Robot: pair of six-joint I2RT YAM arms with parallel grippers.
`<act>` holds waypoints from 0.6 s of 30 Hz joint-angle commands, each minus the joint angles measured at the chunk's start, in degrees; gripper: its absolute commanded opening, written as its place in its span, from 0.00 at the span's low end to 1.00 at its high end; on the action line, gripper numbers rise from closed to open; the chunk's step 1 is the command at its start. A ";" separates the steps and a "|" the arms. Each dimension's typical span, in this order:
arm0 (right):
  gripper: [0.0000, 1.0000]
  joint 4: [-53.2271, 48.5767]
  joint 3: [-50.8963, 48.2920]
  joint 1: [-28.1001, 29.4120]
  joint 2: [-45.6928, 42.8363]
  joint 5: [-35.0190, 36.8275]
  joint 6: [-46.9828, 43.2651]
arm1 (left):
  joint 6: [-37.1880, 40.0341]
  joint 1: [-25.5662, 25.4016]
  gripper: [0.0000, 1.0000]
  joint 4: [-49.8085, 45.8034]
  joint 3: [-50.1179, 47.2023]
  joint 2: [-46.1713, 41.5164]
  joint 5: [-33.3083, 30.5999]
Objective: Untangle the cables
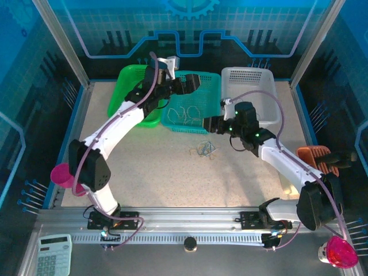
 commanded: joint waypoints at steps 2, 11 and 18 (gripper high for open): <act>0.63 -2.53 -5.17 2.17 -1.63 4.50 -1.06 | -3.51 -0.59 0.99 0.95 -7.84 -8.09 2.85; 0.64 3.00 -9.65 2.77 7.03 5.94 -1.38 | -15.78 -4.80 0.99 12.96 -41.05 -27.32 0.32; 0.59 6.64 -7.65 3.51 15.24 4.89 -1.03 | -19.29 -6.87 0.99 13.06 -50.71 -33.15 -2.06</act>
